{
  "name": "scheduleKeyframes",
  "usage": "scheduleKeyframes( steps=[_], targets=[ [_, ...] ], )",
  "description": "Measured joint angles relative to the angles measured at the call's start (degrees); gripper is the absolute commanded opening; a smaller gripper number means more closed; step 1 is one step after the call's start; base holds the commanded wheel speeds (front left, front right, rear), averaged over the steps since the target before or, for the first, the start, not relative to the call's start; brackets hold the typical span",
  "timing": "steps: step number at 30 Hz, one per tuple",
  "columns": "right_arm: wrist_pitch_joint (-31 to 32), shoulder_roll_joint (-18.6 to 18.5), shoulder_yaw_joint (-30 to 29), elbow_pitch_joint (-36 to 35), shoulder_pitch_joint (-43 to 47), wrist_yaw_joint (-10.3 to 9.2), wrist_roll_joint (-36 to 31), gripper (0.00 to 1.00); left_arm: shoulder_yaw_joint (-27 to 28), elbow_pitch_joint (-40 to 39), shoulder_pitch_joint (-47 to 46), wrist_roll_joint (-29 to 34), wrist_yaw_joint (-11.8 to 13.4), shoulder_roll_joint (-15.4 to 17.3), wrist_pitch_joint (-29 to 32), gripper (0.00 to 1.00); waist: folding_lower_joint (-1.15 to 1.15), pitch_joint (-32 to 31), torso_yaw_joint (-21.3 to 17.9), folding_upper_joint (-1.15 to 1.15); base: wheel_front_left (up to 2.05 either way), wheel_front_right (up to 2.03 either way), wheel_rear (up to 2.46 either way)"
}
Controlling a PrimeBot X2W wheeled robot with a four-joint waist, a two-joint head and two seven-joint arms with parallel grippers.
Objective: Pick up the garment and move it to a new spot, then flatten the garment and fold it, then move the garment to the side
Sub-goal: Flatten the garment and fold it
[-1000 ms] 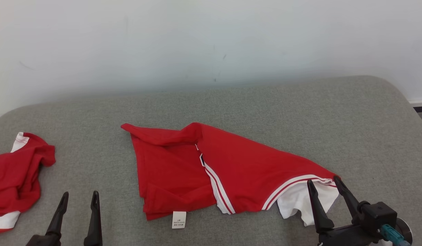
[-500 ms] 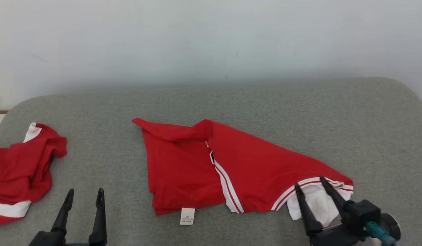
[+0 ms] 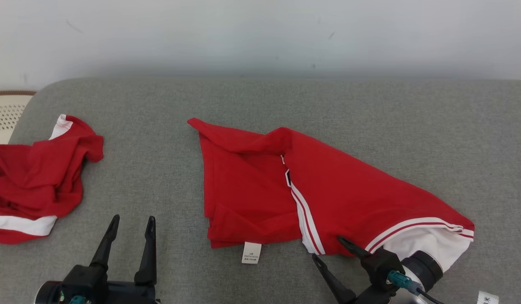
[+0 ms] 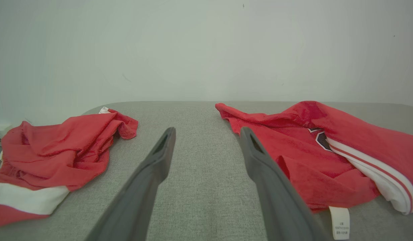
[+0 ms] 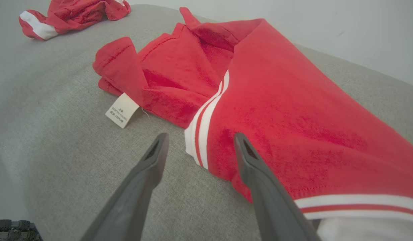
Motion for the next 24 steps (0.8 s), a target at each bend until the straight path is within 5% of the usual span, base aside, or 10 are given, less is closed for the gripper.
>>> scheduleKeyframes(
  steps=[8, 9, 10, 11, 12, 24],
  targets=[
    [-0.6, -1.5, 2.8, 6.6, -4.6, 0.00, 1.0, 1.00, -0.1, 1.9, -1.8, 0.4, -0.8, -1.8, -0.2, 1.00, 0.01, 3.2, 2.4, 0.01, 0.00, 0.00, 0.00],
    [-0.5, -1.5, 3.2, 7.4, -5.0, 0.00, 1.1, 0.81, 0.0, 2.1, -2.0, 0.5, -1.0, -2.0, -0.2, 1.00, 0.01, 3.5, 2.6, 0.01, 0.00, 0.00, 0.00],
    [-0.6, -1.5, 3.4, 8.0, -5.4, 0.00, 1.2, 0.50, 0.1, 2.2, -2.1, 0.6, -1.0, -2.1, -0.3, 1.00, 0.01, 3.7, 2.8, 0.00, 0.00, 0.00, 0.00],
    [-0.6, -1.5, 3.5, 8.4, -5.7, 0.00, 1.3, 0.35, 0.1, 2.3, -2.2, 0.8, -1.1, -2.2, -0.3, 1.00, 0.01, 3.9, 3.0, 0.00, 0.00, 0.00, 0.00],
    [-0.8, -1.5, 3.8, 8.9, -6.2, 0.00, 1.8, 0.00, 0.4, 2.4, -2.2, 1.1, -1.1, -2.5, -0.3, 1.00, 0.00, 4.2, 3.2, 0.00, 0.00, 0.00, 0.00],
    [-0.9, -3.6, -1.2, 0.1, -6.7, 0.00, 2.6, 0.00, 2.8, 2.1, -1.9, 2.7, -1.6, -3.6, -0.3, 1.00, 0.00, 4.3, 1.1, 0.00, 0.00, 0.00, 0.00]
  ],
)
